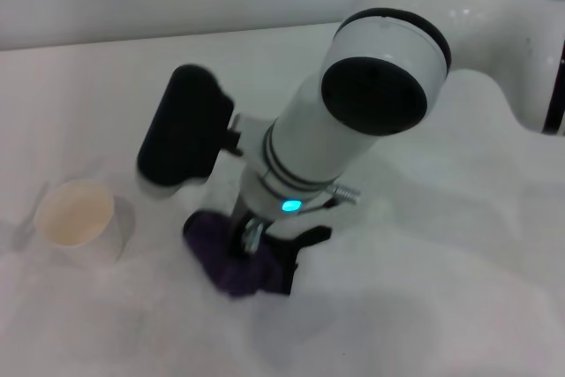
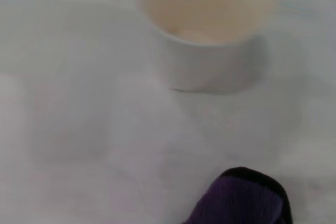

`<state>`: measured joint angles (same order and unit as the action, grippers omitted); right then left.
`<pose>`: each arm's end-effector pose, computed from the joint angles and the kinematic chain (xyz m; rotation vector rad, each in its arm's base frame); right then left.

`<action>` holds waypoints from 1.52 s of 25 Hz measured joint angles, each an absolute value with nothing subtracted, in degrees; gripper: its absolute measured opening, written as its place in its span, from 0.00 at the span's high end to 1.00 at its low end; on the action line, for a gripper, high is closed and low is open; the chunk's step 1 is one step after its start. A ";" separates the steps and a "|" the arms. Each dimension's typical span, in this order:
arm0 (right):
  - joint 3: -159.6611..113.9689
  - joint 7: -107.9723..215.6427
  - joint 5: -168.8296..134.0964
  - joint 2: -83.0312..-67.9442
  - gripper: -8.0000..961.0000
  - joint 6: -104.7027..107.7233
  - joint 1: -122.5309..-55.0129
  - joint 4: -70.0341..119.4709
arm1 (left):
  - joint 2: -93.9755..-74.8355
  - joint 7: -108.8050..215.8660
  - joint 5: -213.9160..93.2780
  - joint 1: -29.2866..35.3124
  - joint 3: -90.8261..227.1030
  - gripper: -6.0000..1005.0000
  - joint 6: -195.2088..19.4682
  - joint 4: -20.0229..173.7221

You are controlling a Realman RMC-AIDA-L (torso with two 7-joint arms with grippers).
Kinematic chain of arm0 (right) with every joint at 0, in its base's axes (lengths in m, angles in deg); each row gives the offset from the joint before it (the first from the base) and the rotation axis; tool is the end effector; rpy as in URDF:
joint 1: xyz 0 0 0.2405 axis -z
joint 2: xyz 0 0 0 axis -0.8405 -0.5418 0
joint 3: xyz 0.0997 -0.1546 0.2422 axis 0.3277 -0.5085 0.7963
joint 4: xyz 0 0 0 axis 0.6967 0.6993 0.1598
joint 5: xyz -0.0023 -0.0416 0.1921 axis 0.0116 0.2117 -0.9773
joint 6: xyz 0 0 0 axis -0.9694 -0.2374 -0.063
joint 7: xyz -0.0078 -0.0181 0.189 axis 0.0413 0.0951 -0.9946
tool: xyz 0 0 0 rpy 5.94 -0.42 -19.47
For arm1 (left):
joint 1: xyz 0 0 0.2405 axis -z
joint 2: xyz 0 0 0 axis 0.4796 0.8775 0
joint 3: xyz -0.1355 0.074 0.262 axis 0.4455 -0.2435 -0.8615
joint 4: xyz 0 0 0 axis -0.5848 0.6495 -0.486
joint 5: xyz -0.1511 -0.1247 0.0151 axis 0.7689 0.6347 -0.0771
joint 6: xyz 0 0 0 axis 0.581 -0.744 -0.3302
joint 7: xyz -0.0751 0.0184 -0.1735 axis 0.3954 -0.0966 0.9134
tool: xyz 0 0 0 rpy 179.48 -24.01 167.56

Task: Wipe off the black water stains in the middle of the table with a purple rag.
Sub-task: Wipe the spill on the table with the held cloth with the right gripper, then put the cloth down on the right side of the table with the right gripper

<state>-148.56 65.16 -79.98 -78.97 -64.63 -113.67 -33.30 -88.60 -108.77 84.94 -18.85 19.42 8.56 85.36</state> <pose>0.1519 0.3584 -0.2061 -2.7780 0.4157 -0.6499 -0.3692 0.2806 -0.0051 -1.7176 -0.3209 -0.7913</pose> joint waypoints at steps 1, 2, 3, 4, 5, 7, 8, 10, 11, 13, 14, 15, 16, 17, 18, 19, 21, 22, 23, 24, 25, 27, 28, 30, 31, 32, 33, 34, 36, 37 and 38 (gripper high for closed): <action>-148.26 64.38 -78.63 -78.97 0.97 -64.62 -113.70 -32.61 | -88.60 -108.77 84.97 -18.75 19.45 0.12 8.55 85.36; -147.83 63.47 -77.14 -78.97 0.97 -64.68 -113.74 -31.87 | -88.60 -108.77 84.98 -18.72 19.45 0.12 8.54 85.37; -146.99 62.99 -75.73 -78.96 0.97 -65.05 -113.61 -31.01 | -88.59 -108.77 85.00 -18.59 19.49 0.12 8.52 85.36; -145.86 62.81 -74.46 -78.97 0.97 -65.68 -113.19 -30.29 | -88.59 -108.77 85.04 -18.49 19.51 0.12 8.44 85.37; -144.59 62.81 -73.36 -78.89 0.97 -66.38 -112.66 -29.69 | -88.58 -108.76 85.08 -18.41 19.53 0.12 8.38 85.36; -141.31 63.16 -70.83 -78.64 0.96 -68.28 -110.53 -29.86 | -88.53 -108.76 85.14 -18.25 19.57 0.12 8.33 85.36; -138.96 63.65 -68.73 -78.47 0.96 -70.02 -108.92 -30.55 | -88.51 -108.76 85.15 -18.22 19.57 0.12 8.31 85.39; -133.90 65.16 -64.91 -78.40 0.96 -72.96 -105.53 -32.70 | -88.47 -108.76 85.17 -18.15 19.59 0.12 8.17 85.52; -130.15 66.48 -62.14 -78.40 0.96 -75.08 -103.02 -34.62 | -88.43 -108.76 85.17 -18.03 19.61 0.12 8.05 85.54; -125.21 67.88 -58.72 -78.38 0.95 -77.86 -99.48 -37.70 | -88.34 -108.75 85.22 -17.64 19.73 0.12 7.78 85.46; -122.97 68.45 -57.28 -78.33 0.95 -79.14 -97.89 -39.21 | -88.31 -108.72 85.32 -17.53 19.78 0.12 7.61 85.45; -120.37 69.18 -55.53 -78.25 0.95 -80.73 -96.09 -40.94 | -88.28 -108.65 85.50 -17.38 19.85 0.12 7.34 85.51; -118.55 69.72 -54.16 -78.20 0.95 -81.75 -94.86 -42.12 | -88.28 -108.60 85.89 -17.16 19.87 0.12 6.97 85.58; -116.44 70.31 -52.76 -78.18 0.95 -82.78 -93.59 -42.98 | -88.28 -108.57 86.17 -16.95 19.87 0.12 6.74 85.61; -114.56 70.89 -51.41 -78.18 0.95 -83.65 -92.59 -43.66 | -88.28 -108.53 86.34 -16.67 19.87 0.12 6.51 85.57; -112.98 71.49 -50.30 -78.16 0.95 -84.42 -91.77 -43.91 | -88.28 -108.50 86.45 -16.42 19.87 0.12 6.40 85.52; -110.38 72.49 -49.17 -78.09 0.94 -85.02 -90.57 -43.92 | -88.29 -108.48 86.52 -16.03 19.87 0.12 6.18 85.56; -109.09 73.01 -48.84 -78.02 0.94 -85.07 -90.07 -43.80 | -88.30 -108.47 86.55 -15.85 19.87 0.12 6.06 85.65; -107.96 73.50 -48.50 -77.98 0.94 -85.11 -89.69 -43.63 | -88.30 -108.46 86.58 -15.55 19.87 0.12 5.86 85.82; -107.13 73.86 -48.18 -77.94 0.94 -85.11 -89.43 -43.45 | -88.31 -108.46 86.59 -15.37 19.87 0.12 5.72 85.85; -106.32 74.19 -47.84 -77.91 0.94 -85.09 -89.14 -43.30 | -88.31 -108.46 86.62 -15.07 19.86 0.12 5.58 85.89; -104.97 74.77 -47.40 -77.85 0.94 -84.91 -88.72 -42.98 | -88.30 -108.44 86.65 -14.55 19.84 0.12 5.42 85.91; -104.39 75.17 -47.35 -77.84 0.93 -84.73 -88.61 -42.77 | -88.28 -108.43 86.67 -14.32 19.84 0.12 5.27 85.92; -103.34 76.02 -47.57 -77.89 0.93 -84.36 -88.46 -42.29 | -88.28 -108.42 86.70 -14.11 19.83 0.12 5.02 85.93; -102.84 76.44 -47.87 -77.93 0.93 -84.16 -88.34 -42.08 | -88.31 -108.42 86.70 -14.00 19.82 0.12 4.89 85.93; -102.38 76.85 -48.38 -77.98 0.93 -83.95 -88.22 -41.91 | -88.34 -108.42 86.71 -13.92 19.82 0.12 4.81 85.90; -101.96 77.09 -48.91 -78.00 0.93 -83.89 -88.21 -41.61 | -88.36 -108.42 86.71 -13.90 19.82 0.12 4.79 85.90; -101.56 77.36 -49.51 -78.02 0.93 -83.88 -88.23 -41.26 | -88.36 -108.41 86.72 -13.91 19.82 0.12 4.79 85.90; -101.21 77.95 -50.14 -78.03 0.92 -83.94 -88.32 -40.53 | -88.36 -108.41 86.74 -13.92 19.82 0.12 4.78 85.94; -101.18 78.18 -50.26 -78.03 0.92 -83.99 -88.31 -40.31 | -88.36 -108.41 86.74 -13.93 19.82 0.12 4.79 85.95; -101.17 78.34 -50.42 -78.06 0.92 -84.06 -88.25 -40.22 | -88.39 -108.42 86.75 -13.92 19.82 0.12 4.78 85.95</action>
